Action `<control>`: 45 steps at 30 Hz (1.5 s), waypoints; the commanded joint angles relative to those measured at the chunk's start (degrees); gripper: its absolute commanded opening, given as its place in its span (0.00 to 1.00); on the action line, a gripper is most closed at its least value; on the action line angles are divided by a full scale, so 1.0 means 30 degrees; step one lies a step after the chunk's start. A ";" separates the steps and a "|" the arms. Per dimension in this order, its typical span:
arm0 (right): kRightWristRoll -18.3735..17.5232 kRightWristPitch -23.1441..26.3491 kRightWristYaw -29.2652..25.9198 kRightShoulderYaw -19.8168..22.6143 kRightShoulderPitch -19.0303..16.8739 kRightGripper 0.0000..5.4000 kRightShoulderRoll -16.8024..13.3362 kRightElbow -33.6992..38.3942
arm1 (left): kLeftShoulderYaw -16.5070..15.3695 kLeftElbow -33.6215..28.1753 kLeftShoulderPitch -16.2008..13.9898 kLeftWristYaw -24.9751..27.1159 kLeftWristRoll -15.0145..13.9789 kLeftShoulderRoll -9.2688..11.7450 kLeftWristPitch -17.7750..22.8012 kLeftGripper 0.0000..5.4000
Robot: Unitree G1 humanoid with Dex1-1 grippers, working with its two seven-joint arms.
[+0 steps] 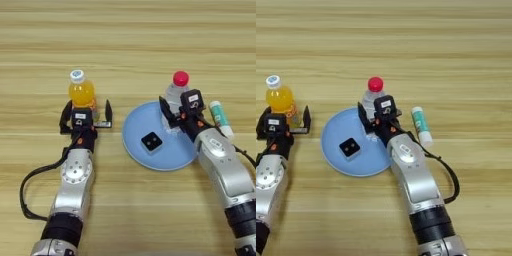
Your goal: Move the objects on the table
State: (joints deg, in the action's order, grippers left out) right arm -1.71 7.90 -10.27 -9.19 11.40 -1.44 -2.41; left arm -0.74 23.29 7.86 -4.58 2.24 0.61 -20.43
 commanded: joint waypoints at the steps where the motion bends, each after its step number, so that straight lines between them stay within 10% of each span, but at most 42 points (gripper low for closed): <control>1: 0.0191 0.0015 -0.0214 -0.0276 -0.0074 0.73 -0.0009 0.0125 | 0.0130 -0.0249 -0.0087 -0.0094 0.0283 -0.0100 0.0384 1.00; 15: 0.0405 0.0884 -0.0517 -0.0264 -0.0772 0.99 -0.0619 0.1893 | 0.0251 -0.0525 -0.0184 -0.0179 0.0345 -0.0198 0.0520 1.00; 34: -0.0296 0.4184 -0.1756 0.0210 -0.2417 0.99 -0.2265 0.4985 | 0.0612 -0.1318 -0.0562 -0.0528 0.0529 -0.0503 0.0914 1.00; 45: -0.0512 0.6331 -0.4036 0.0322 -0.3525 0.99 -0.5087 0.7446 | 0.0696 -0.1581 -0.0621 -0.0709 0.0748 -0.0728 0.1089 1.00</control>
State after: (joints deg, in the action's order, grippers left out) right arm -2.64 25.35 -20.94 -8.24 1.78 -14.98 18.00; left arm 0.84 19.28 6.19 -6.61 3.90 -1.17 -18.29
